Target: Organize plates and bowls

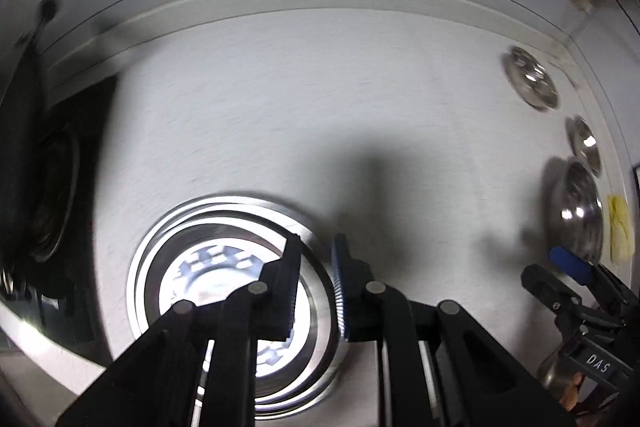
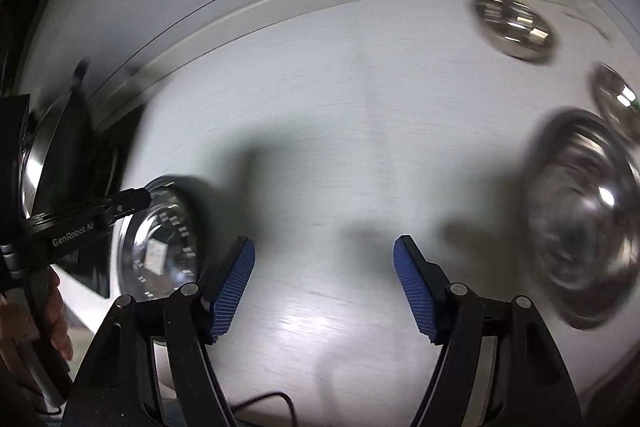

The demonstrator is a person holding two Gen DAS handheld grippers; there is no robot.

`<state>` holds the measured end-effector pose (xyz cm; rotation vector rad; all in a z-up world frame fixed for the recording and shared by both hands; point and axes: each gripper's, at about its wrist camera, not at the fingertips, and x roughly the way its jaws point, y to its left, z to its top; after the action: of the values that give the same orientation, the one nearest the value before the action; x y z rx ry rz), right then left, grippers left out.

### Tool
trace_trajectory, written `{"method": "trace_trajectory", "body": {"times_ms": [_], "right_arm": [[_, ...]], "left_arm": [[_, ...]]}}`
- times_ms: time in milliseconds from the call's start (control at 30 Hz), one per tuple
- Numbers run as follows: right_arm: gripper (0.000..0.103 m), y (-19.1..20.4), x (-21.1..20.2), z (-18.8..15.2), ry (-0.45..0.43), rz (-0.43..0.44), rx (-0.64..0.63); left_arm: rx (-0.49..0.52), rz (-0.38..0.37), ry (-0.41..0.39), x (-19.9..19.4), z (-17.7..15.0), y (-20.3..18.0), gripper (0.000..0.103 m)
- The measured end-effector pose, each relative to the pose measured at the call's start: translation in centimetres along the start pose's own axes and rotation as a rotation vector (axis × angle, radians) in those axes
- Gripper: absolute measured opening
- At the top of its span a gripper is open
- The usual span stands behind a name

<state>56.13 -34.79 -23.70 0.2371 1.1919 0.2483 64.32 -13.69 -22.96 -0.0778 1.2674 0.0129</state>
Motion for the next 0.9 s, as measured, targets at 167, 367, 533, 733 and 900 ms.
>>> {"method": "trace_trajectory", "body": {"times_ms": [167,367,533,733,900], "right_arm": [[0.071,-4.8,-4.1,-0.1,-0.084,-0.074,0.079],[0.083,-10.6,-9.8,-1.0,-0.218,-0.251,0.145],[0.102,-16.1,-11.7,-2.6,-0.249,-0.322,0.277],[0.102,-21.1,-11.7,-3.8,-0.251,-0.377,0.397],[0.102,-23.4,-9.5,-3.3,-0.209,-0.343,0.427]], "left_arm": [[0.100,-0.036,0.010,-0.4,0.4,-6.2,0.015],[0.219,-0.150,0.002,-0.6,1.8,-13.7,0.015],[0.340,-0.229,-0.074,-0.8,2.9,-19.9,0.049],[0.427,-0.230,-0.021,1.6,3.4,-25.4,0.061],[0.436,-0.222,0.055,4.1,3.3,-28.5,0.061]]}}
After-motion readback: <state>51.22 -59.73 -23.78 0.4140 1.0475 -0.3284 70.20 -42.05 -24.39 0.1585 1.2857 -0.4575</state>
